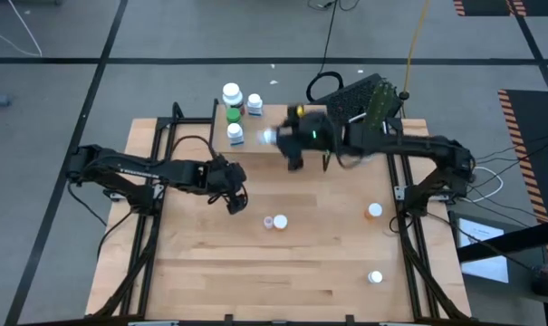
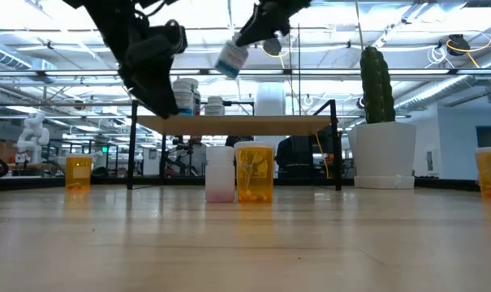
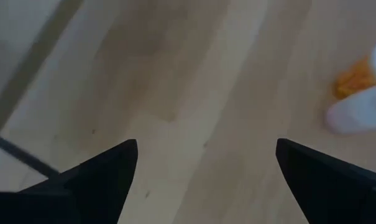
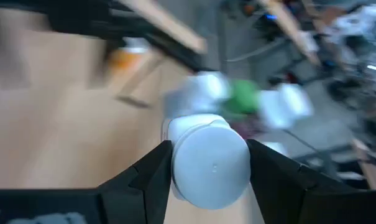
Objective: Pick and place medicine bottles onto shelf by color
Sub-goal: Put the white blue pill bottle on the shelf aligned with the other white blue pill bottle to the right
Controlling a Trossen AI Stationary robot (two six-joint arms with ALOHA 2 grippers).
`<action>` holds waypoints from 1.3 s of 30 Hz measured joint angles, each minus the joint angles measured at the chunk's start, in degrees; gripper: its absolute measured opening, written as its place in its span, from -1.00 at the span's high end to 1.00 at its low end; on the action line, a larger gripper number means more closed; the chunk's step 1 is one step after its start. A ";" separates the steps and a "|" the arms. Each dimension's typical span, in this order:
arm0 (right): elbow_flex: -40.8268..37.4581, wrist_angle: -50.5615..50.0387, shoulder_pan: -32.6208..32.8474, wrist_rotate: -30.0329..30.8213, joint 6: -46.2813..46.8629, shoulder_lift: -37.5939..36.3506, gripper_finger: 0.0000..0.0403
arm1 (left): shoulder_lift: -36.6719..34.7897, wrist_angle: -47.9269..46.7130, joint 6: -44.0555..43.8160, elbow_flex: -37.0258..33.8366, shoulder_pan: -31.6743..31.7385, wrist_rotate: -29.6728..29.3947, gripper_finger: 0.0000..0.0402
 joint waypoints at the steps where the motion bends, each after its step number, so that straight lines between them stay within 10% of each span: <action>1: 2.37 -0.24 -1.48 0.06 -0.74 1.05 0.11 | -0.26 0.75 0.05 0.02 -0.39 -0.13 -0.92; 14: 33.91 -22.84 -12.80 -6.28 -0.14 23.60 0.10 | -1.65 -3.02 -1.12 0.00 -0.73 -0.21 -0.92; 39: 32.07 -21.09 -15.08 -15.31 6.90 26.50 0.02 | -1.66 -6.33 0.84 0.00 0.02 -0.26 -0.92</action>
